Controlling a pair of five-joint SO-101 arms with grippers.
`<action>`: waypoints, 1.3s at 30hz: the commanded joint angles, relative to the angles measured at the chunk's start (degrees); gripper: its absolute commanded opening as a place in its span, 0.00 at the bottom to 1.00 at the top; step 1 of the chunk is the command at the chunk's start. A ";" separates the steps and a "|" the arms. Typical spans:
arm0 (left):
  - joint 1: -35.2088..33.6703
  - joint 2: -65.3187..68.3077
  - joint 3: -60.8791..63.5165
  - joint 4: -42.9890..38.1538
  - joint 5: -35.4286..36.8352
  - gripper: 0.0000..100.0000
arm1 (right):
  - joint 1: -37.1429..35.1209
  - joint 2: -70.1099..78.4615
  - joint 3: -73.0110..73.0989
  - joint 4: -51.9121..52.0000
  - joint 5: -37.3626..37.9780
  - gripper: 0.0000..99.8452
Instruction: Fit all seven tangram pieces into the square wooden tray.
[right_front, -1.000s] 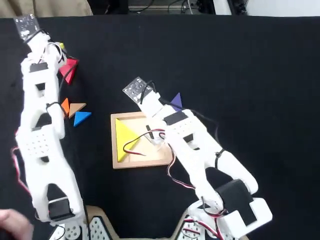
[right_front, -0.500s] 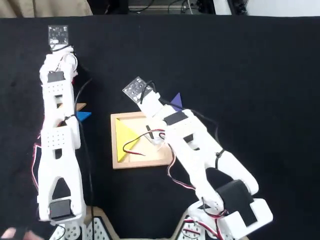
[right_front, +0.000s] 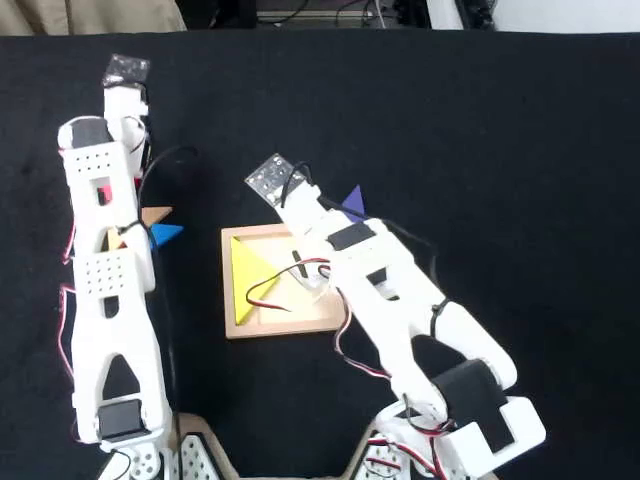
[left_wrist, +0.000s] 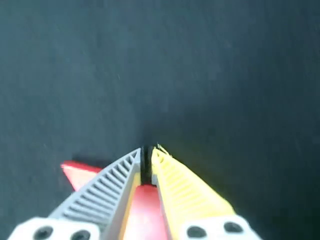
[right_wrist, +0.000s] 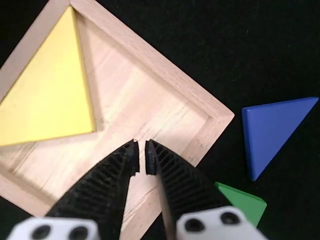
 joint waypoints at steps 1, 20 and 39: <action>-0.40 -5.01 -0.13 15.03 -3.25 0.05 | 0.88 -2.86 0.31 -0.62 -0.09 0.03; -6.11 -56.18 52.70 14.15 -2.64 0.20 | 0.79 -3.12 0.57 -0.62 -0.09 0.03; -8.84 -39.65 54.64 -5.19 10.37 0.29 | 0.79 -3.12 0.66 -0.62 -0.09 0.03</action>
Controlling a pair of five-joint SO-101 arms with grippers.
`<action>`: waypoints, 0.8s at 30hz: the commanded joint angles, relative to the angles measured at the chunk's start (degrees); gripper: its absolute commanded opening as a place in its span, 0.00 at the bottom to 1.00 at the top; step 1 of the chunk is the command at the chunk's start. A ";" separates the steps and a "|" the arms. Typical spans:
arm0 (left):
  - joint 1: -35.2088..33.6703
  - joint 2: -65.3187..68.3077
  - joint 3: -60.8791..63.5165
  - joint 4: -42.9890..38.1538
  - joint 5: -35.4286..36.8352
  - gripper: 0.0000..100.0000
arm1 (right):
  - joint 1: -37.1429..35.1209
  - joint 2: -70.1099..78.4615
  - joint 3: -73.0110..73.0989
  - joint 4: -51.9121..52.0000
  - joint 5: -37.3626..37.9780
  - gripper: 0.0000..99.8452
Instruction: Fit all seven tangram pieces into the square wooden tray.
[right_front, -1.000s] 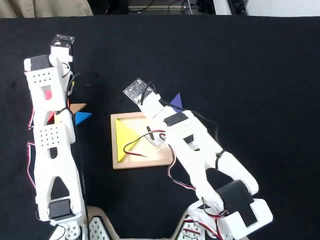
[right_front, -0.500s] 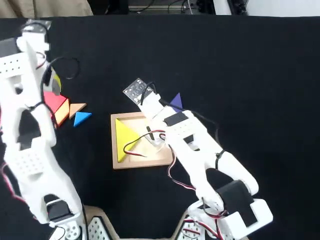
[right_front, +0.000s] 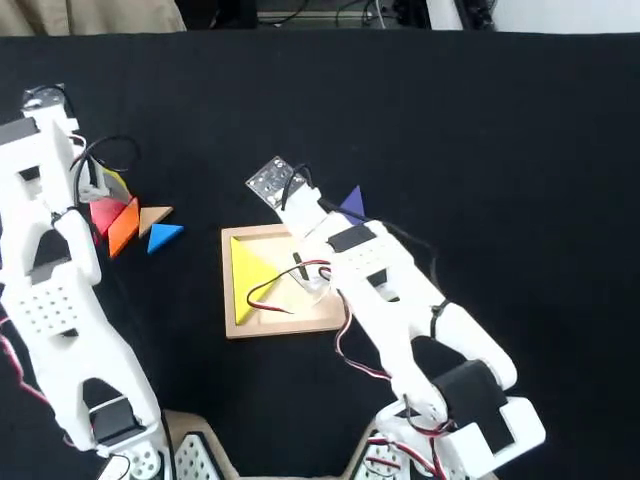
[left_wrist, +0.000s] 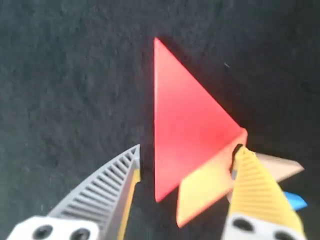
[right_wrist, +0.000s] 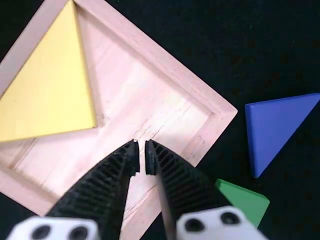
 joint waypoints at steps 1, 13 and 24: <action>1.54 4.40 -8.84 -0.26 -3.52 0.29 | 0.79 -2.77 -0.22 -0.62 -0.09 0.03; 2.95 15.65 -22.99 2.73 -3.08 0.31 | 0.79 -2.77 -0.31 -0.62 -0.09 0.03; 2.86 17.85 -26.95 4.66 3.16 0.33 | 0.79 -2.77 -0.31 -0.62 -0.09 0.03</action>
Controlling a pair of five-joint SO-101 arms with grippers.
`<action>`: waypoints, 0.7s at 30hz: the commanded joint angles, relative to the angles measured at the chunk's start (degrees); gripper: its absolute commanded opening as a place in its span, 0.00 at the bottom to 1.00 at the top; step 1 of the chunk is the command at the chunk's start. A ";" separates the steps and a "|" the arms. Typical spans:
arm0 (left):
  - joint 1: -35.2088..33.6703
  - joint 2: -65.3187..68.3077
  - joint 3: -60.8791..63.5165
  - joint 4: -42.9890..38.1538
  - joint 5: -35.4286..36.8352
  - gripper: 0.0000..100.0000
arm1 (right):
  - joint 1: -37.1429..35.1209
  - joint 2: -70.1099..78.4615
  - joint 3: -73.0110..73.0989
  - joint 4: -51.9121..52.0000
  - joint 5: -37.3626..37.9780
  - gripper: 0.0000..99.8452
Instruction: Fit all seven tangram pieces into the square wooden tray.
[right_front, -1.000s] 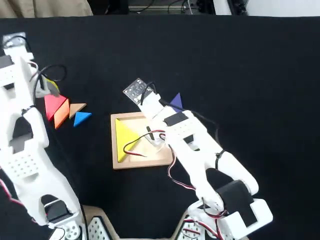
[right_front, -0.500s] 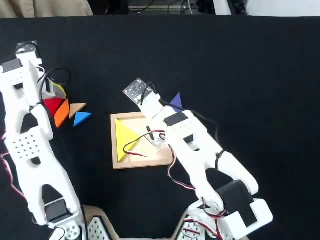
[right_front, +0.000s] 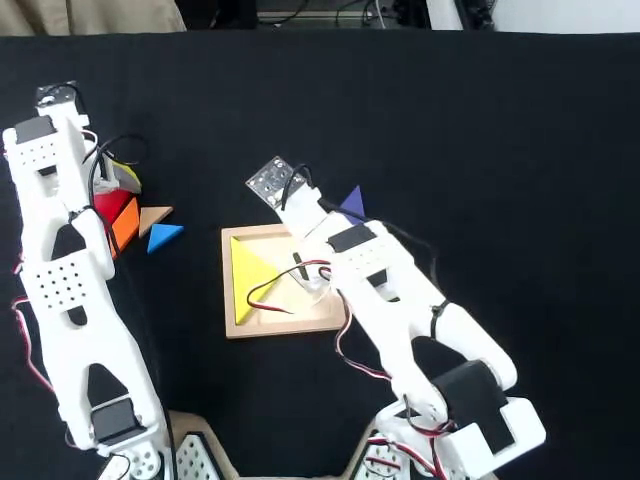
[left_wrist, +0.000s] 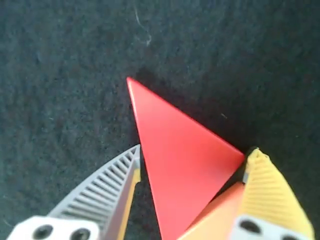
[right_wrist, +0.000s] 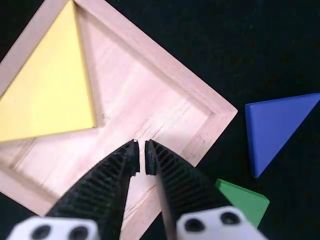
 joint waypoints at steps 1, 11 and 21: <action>1.27 -0.44 -3.12 0.35 1.05 0.33 | 0.79 -2.77 -0.31 -0.62 -0.09 0.03; 2.42 0.09 -11.38 7.65 8.26 0.33 | 0.79 -2.77 -0.31 -0.62 -0.09 0.03; 1.27 5.89 -12.18 6.51 7.91 0.33 | 0.79 -2.77 -0.48 0.62 -0.09 0.03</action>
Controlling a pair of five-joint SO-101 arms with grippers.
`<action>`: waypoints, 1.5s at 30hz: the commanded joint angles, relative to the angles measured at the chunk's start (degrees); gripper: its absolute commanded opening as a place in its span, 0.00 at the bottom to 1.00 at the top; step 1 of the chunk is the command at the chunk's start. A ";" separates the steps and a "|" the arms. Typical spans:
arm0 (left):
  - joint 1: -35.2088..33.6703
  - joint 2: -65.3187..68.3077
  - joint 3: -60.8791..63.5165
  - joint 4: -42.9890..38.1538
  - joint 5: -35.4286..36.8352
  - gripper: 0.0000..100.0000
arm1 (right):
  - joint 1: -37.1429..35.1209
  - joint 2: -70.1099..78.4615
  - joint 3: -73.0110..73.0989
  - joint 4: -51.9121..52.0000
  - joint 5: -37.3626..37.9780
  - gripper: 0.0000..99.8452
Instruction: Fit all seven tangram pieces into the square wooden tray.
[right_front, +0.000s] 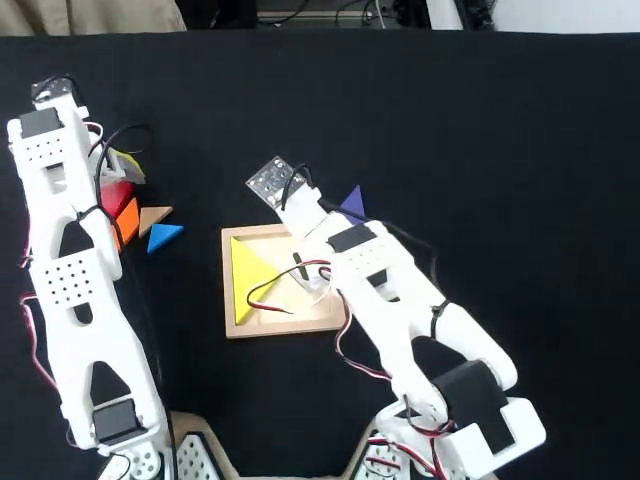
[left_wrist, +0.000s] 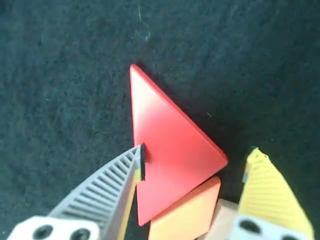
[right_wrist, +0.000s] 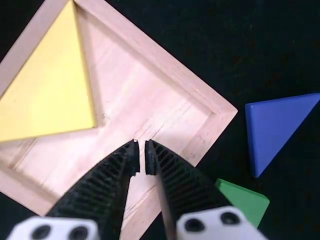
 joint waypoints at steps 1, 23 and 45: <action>-0.75 1.23 -1.45 -1.23 -0.44 0.32 | 0.79 -2.77 -0.48 0.62 -0.09 0.03; -2.33 3.52 -6.64 0.35 -4.92 0.30 | 0.79 -2.77 -0.48 0.53 -0.09 0.03; -5.05 4.66 -25.19 8.88 -4.66 0.03 | 0.79 -2.77 -0.48 0.44 -0.09 0.03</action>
